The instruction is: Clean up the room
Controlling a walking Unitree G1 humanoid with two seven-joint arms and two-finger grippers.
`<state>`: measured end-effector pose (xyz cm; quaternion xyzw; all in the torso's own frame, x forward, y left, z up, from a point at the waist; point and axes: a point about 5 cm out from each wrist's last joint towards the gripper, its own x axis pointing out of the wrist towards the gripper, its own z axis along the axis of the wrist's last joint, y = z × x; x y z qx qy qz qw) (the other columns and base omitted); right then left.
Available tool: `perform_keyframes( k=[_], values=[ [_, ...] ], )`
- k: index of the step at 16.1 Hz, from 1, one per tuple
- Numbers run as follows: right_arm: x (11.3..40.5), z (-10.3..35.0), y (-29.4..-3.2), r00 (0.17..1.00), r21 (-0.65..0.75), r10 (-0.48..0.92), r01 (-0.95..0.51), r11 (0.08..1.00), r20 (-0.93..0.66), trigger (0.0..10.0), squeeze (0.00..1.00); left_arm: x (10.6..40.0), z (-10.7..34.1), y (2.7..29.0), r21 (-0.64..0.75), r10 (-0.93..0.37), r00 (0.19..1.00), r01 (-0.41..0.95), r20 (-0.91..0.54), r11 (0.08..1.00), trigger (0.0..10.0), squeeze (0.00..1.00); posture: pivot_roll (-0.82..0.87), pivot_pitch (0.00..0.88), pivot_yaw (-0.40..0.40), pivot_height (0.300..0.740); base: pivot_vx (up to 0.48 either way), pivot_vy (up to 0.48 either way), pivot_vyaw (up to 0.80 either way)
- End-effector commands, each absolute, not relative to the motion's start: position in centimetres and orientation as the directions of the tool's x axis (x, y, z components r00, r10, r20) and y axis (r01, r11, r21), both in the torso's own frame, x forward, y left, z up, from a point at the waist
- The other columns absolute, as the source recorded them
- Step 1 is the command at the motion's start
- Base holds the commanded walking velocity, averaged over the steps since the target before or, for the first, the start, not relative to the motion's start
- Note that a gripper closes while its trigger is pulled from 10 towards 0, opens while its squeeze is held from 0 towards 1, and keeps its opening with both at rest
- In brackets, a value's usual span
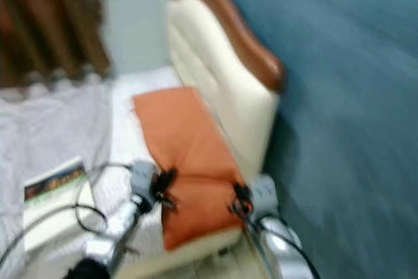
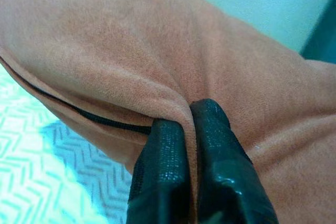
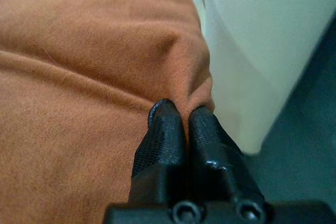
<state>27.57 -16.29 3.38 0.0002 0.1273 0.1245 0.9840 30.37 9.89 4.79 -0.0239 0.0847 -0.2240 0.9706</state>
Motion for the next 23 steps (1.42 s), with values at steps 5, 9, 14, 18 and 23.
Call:
perform_keyframes(
  k=[5, 9, 14, 18, 23],
  values=[
    [28.5, 5.0, -17.2, 0.965, 0.027, 0.188, -0.186, 0.982, -0.184, 10.0, 0.0, 30.6, 5.2, 13.2, -0.033, -0.371, 0.917, 0.371, -0.145, 0.928, 10.0, 0.0, -0.07, 0.031, -0.017, 0.74, 0.478, 0.0, 0.0],
    [28.8, 5.0, -16.7, 0.96, 0.025, 0.203, -0.202, 0.979, -0.193, 10.0, 0.0, 31.2, 5.2, 13.0, -0.006, -0.396, 0.904, 0.4, -0.16, 0.917, 10.0, 0.0, -0.08, 0.049, -0.016, 0.74, 0.24, 0.0, 0.0],
    [29.1, 5.0, -16.7, 0.962, 0.02, 0.195, -0.195, 0.981, -0.193, 10.0, 0.0, 31.4, 5.4, 12.9, 0.034, -0.409, 0.898, 0.419, -0.163, 0.907, 10.0, 0.0, -0.08, 0.052, -0.008, 0.74, 0.0, 0.0, 0.0],
    [29.4, 4.9, -16.3, 0.955, 0.021, 0.208, -0.209, 0.978, -0.212, 10.0, 0.0, 31.5, 5.5, 13.0, 0.053, -0.399, 0.903, 0.412, -0.159, 0.91, 10.0, 0.0, -0.07, 0.063, -0.012, 0.74, 0.0, 0.0, -0.4],
    [29.5, 5.3, -15.9, 0.954, 0.017, 0.232, -0.233, 0.972, -0.189, 10.0, 0.0, 31.5, 5.7, 13.3, 0.064, -0.349, 0.928, 0.359, -0.132, 0.931, 10.0, 0.0, -0.06, 0.07, -0.013, 0.74, 0.16, -0.052, 0.0]
  ],
)
